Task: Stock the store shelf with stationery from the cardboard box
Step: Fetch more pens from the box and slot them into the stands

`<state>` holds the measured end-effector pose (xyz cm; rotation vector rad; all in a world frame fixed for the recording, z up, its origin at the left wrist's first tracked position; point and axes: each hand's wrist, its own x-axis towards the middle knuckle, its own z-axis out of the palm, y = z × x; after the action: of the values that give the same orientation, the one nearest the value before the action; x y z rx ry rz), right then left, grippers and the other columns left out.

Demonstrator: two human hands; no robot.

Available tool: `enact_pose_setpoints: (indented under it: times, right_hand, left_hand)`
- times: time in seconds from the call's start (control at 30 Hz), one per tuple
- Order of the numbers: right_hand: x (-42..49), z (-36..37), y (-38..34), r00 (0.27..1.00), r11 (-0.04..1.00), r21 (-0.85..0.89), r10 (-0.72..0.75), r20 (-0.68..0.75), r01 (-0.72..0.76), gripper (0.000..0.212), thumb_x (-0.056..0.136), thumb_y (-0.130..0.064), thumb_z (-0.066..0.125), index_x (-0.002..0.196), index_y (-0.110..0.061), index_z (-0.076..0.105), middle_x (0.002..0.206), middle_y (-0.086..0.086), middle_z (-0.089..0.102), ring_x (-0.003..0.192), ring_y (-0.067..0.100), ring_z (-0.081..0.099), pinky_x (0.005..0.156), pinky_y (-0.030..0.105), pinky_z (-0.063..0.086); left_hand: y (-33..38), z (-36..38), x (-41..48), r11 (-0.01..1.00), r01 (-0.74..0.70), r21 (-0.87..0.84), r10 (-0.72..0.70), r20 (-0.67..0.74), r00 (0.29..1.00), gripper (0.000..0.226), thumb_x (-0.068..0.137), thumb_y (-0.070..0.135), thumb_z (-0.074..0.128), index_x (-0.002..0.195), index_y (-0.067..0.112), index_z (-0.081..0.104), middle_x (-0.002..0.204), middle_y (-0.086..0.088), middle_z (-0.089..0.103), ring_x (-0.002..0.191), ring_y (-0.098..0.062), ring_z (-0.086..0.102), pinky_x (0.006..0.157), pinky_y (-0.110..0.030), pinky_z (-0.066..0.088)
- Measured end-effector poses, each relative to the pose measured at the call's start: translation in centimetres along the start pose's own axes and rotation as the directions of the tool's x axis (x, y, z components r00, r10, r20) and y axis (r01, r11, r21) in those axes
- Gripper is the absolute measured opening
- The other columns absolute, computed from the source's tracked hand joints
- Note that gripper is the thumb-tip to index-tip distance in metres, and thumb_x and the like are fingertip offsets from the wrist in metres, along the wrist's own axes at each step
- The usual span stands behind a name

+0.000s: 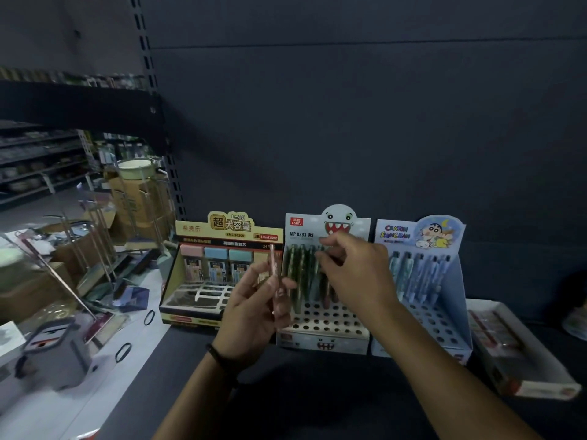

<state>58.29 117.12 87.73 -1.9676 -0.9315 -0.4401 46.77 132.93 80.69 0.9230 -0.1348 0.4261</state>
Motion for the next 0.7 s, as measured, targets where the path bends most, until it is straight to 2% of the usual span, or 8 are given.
enact_pose_setpoints:
  times: [0.13,0.2,0.27,0.37,0.47,0.53,0.6,0.7]
  right_hand:
    - [0.0,0.8,-0.2,0.999,0.999,-0.024,-0.028,0.025,0.029,0.015,0.098,-0.022,0.075,0.112,-0.019,0.077,0.099,-0.006,0.078,0.089,0.005,0.07,0.091,0.029,0.06]
    - [0.2,1.0,-0.3,0.999,0.998,-0.039,-0.039,0.035,0.041,0.015,0.098,-0.021,0.075,0.112,-0.018,0.077,0.1,-0.005,0.079,0.086,0.0,0.067,0.086,0.017,0.055]
    - [0.5,1.1,-0.5,0.998,0.997,-0.058,-0.045,0.037,0.047,0.013,0.098,-0.021,0.075,0.11,-0.017,0.077,0.099,-0.005,0.079,0.084,0.0,0.066,0.082,0.012,0.051]
    - [0.7,1.3,-0.5,0.998,0.996,-0.081,-0.039,0.053,0.043,0.012,0.098,-0.02,0.075,0.108,-0.016,0.077,0.096,-0.004,0.079,0.083,0.004,0.067,0.082,0.02,0.056]
    - [0.4,1.8,-0.5,0.992,0.992,-0.128,-0.002,0.124,0.018,0.009,0.098,-0.018,0.073,0.106,-0.017,0.077,0.092,-0.003,0.078,0.082,0.01,0.071,0.083,0.031,0.06]
    - [0.4,1.8,-0.6,0.985,0.988,-0.156,0.014,0.173,0.013,0.01,0.098,-0.015,0.07,0.103,-0.016,0.079,0.088,-0.003,0.076,0.078,0.011,0.07,0.077,0.027,0.058]
    - [0.7,1.3,-0.8,0.977,0.985,-0.174,0.035,0.211,0.003,0.012,0.098,-0.015,0.068,0.1,-0.018,0.079,0.084,-0.006,0.074,0.074,0.007,0.068,0.072,0.021,0.055]
    - [1.2,0.1,-1.2,0.981,0.993,-0.113,0.054,0.185,-0.033,0.017,0.102,-0.02,0.064,0.102,-0.022,0.081,0.086,-0.009,0.076,0.07,0.005,0.071,0.072,0.03,0.062]
  left_hand:
    - [0.2,-0.3,0.0,0.999,0.006,-0.049,-0.009,-0.043,0.999,0.035,0.095,0.004,0.057,0.127,0.017,0.063,0.09,-0.014,0.062,0.067,-0.016,0.052,0.058,-0.027,0.046]
    - [0.3,-0.2,0.0,0.996,0.022,-0.091,-0.024,-0.021,0.999,0.054,0.087,-0.001,0.067,0.138,0.014,0.059,0.092,-0.014,0.062,0.073,-0.018,0.056,0.065,-0.029,0.05]
    - [0.2,-0.2,0.1,0.994,0.02,-0.103,-0.022,-0.017,1.0,0.071,0.08,-0.006,0.072,0.147,0.01,0.053,0.093,-0.016,0.063,0.075,-0.021,0.057,0.07,-0.03,0.052]
    - [0.2,0.3,-0.1,1.0,-0.013,-0.016,0.012,-0.045,0.999,0.063,0.09,-0.011,0.055,0.15,0.008,0.051,0.1,-0.016,0.066,0.079,-0.021,0.06,0.073,-0.035,0.055]
    - [0.3,1.1,-0.5,0.998,0.013,0.066,-0.007,-0.099,0.995,0.05,0.094,-0.008,0.054,0.138,0.012,0.065,0.111,-0.016,0.071,0.076,-0.019,0.067,0.067,-0.041,0.061]
    - [0.2,1.4,-0.5,0.997,0.026,0.069,-0.019,-0.104,0.994,0.05,0.092,-0.006,0.054,0.134,0.017,0.069,0.11,-0.016,0.072,0.075,-0.019,0.069,0.067,-0.041,0.062]
    - [0.0,1.2,-0.4,0.998,0.03,0.049,-0.024,-0.104,0.994,0.053,0.093,-0.008,0.053,0.136,0.019,0.068,0.107,-0.018,0.072,0.077,-0.021,0.07,0.075,-0.044,0.063]
    - [-0.2,0.9,-0.3,0.999,0.047,0.02,-0.046,-0.035,0.998,0.058,0.093,-0.01,0.058,0.143,0.019,0.062,0.111,-0.021,0.069,0.088,-0.026,0.071,0.091,-0.051,0.061]
